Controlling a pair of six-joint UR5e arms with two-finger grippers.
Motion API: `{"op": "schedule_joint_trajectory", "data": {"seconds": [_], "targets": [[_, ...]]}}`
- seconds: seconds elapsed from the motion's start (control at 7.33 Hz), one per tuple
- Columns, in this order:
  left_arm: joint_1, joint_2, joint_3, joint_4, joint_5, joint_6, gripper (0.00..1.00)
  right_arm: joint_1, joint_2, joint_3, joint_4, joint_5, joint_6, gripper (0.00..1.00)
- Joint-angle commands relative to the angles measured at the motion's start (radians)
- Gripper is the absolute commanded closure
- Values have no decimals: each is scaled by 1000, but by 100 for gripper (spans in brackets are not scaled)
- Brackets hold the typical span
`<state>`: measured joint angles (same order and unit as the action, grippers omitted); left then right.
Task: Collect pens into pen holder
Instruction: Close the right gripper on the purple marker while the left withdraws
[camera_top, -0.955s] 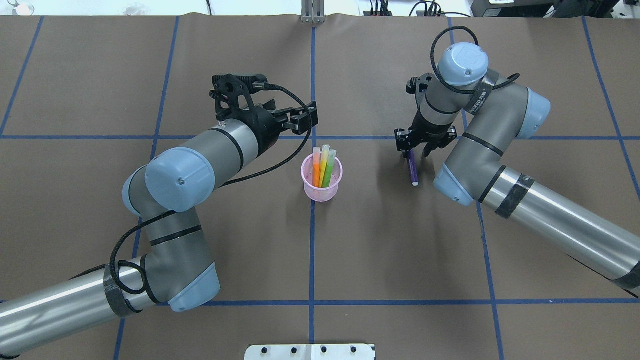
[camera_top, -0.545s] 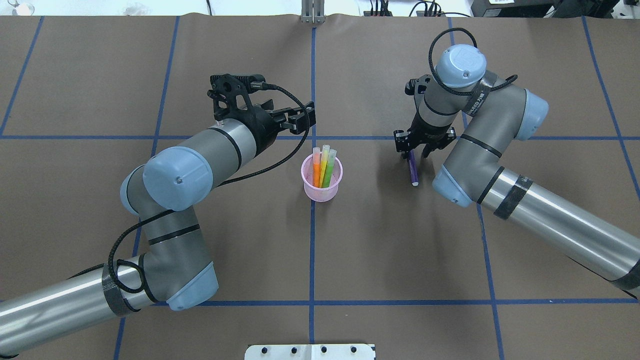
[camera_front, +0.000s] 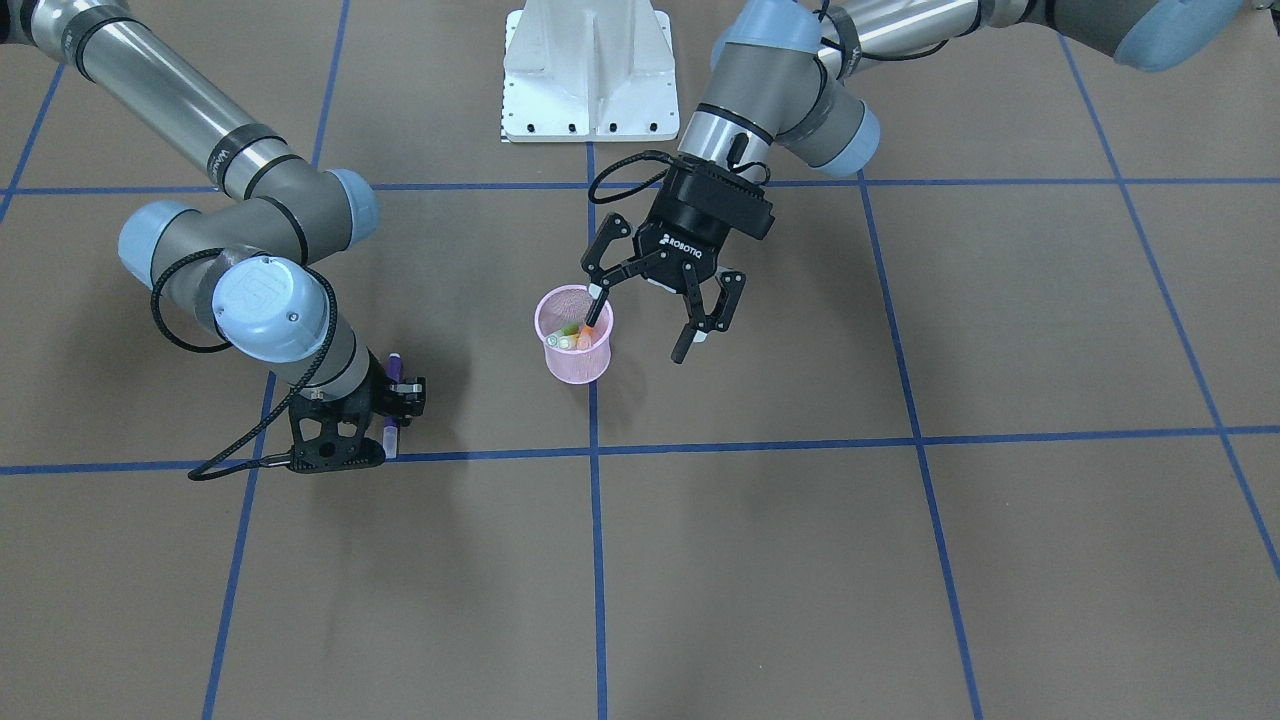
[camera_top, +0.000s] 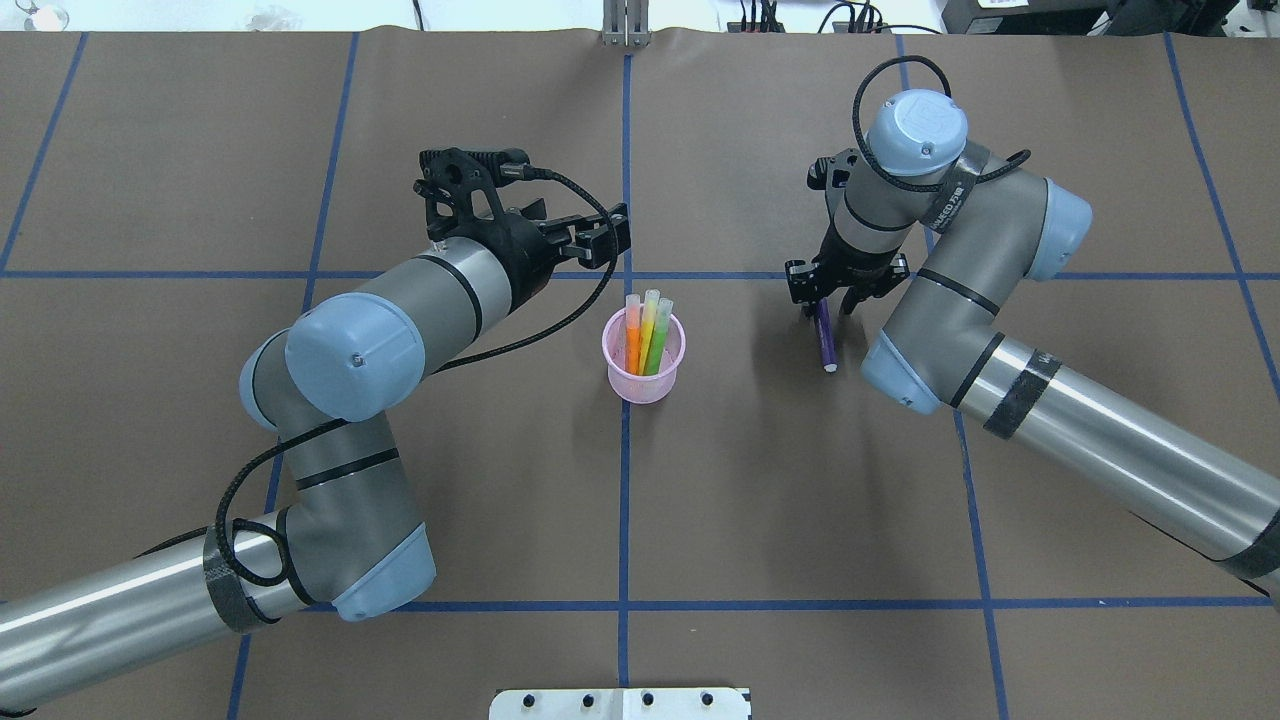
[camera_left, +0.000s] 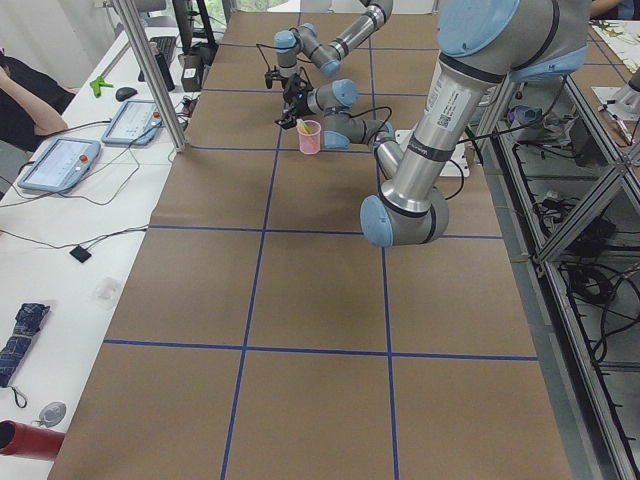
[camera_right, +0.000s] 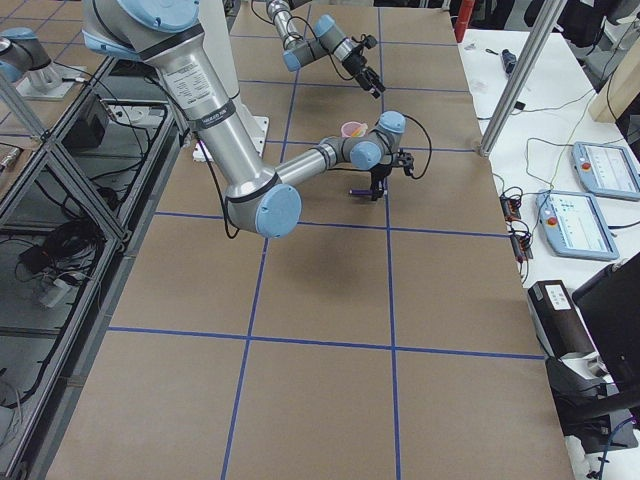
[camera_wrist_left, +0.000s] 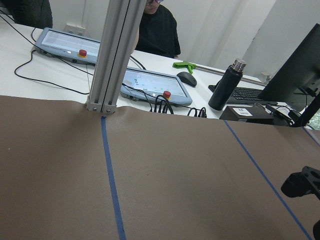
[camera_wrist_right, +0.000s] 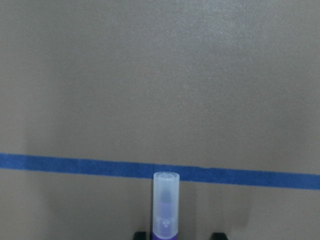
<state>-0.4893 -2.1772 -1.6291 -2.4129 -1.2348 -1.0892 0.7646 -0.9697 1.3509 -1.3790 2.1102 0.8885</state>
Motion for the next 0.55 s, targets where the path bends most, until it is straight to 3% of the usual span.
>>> {"op": "schedule_joint_trajectory", "data": {"seconds": [0.0, 0.14, 0.27, 0.41], "targets": [[-3, 0, 0, 0, 0, 0, 1, -2, 3, -6, 0, -3, 1, 55], [0, 2, 0, 0, 0, 0, 1, -2, 3, -6, 0, -3, 0, 62], [-3, 4, 0, 0, 0, 0, 1, -2, 3, -7, -2, -3, 3, 99], [-3, 4, 0, 0, -2, 0, 1, -2, 3, -7, 0, -3, 0, 100]]}}
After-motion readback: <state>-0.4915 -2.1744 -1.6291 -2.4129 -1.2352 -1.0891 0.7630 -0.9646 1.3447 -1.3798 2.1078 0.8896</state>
